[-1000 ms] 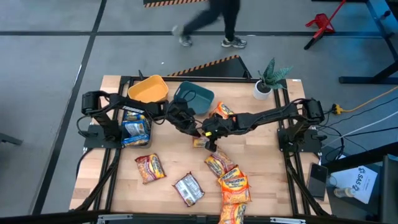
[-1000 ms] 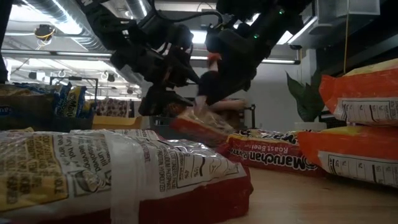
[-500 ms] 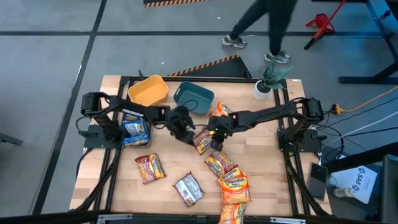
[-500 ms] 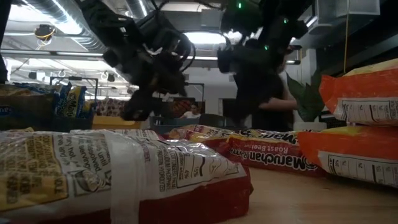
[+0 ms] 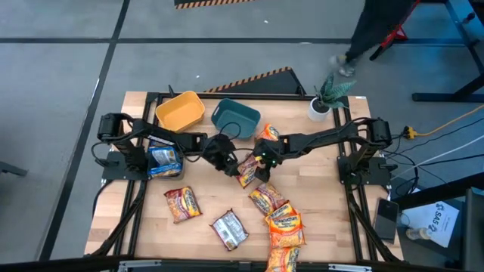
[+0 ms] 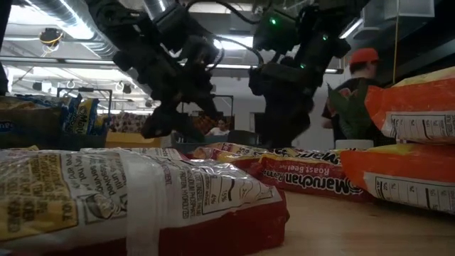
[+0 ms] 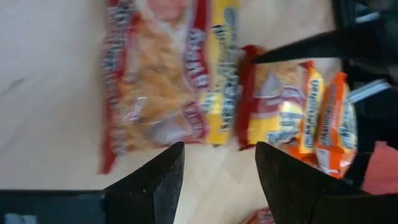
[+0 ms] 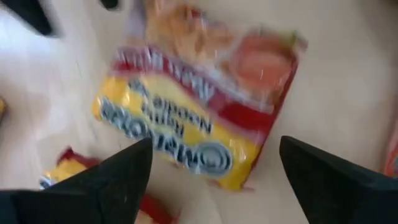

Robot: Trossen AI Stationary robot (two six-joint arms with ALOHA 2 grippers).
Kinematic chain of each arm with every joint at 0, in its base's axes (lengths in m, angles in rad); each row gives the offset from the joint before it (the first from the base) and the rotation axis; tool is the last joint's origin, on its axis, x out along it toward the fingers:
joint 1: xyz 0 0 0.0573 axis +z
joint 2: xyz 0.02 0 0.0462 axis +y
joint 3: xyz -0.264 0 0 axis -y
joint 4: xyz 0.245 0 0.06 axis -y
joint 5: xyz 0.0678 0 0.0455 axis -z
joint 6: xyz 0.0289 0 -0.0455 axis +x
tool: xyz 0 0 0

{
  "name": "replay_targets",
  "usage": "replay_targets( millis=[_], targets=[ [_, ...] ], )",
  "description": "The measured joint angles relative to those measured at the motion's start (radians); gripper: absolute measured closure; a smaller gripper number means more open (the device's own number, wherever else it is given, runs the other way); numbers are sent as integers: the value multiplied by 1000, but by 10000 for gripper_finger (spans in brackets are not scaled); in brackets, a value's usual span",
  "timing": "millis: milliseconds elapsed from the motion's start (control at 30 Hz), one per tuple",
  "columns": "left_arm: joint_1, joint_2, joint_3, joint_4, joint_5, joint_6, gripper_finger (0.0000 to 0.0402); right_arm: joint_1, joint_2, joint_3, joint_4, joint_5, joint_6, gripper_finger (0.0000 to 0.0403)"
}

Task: Sort Maruchan noodles
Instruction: Put the red noodle pack into the yellow bin

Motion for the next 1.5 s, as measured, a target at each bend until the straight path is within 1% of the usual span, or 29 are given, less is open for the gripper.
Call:
replay_targets(
  millis=[133, 200, 300, 433, 567, 633, 700, 833, 933, 1000, 1100, 1233, 1300, 1433, 1500],
  targets=[
    [-22, 15, -11, -9, -44, 0, 209, -14, 0, -41, 40, -5, 6, 71],
    [-29, 24, -18, 1, -43, -18, 209, -19, 0, -65, 74, -23, 21, 76],
    [-30, 37, -35, -16, 2, -54, 209, -24, 0, -86, 113, -37, 32, 80],
    [-29, 34, -31, 25, 62, -122, 209, -23, 0, -91, 118, -38, 35, 81],
    [-32, 34, -31, 68, 74, -246, 209, -23, 0, -91, 140, -54, 42, 81],
    [-41, 40, -31, 68, 42, -288, 209, -23, 0, -91, 147, -56, 66, 81],
    [-55, 58, -33, 65, 8, -345, 209, -22, 0, -91, 158, -59, 84, 81],
    [-85, 114, -39, 67, 6, -415, 209, -22, 0, -91, 164, -56, 103, 81],
    [-93, 153, -37, 84, 8, -531, 209, -22, 0, -91, 165, -49, 102, 81],
    [-93, 166, -36, 90, 1, -577, 209, -22, 0, -91, 170, -46, 101, 81],
    [-87, 169, -37, 110, -5, -576, 209, -22, 0, -91, 168, -46, 101, 81],
    [-89, 174, -40, 180, -13, -574, 209, -22, 0, -91, 164, -45, 97, 81],
    [-92, 176, -40, 208, -44, -551, 209, -22, 0, -91, 164, -46, 97, 81],
    [-87, 176, -41, 241, -130, -548, 209, -22, 0, -91, 164, -47, 100, 81],
    [-87, 177, -41, 250, -157, -546, 209, -22, 0, -91, 164, -47, 100, 82]
  ],
)
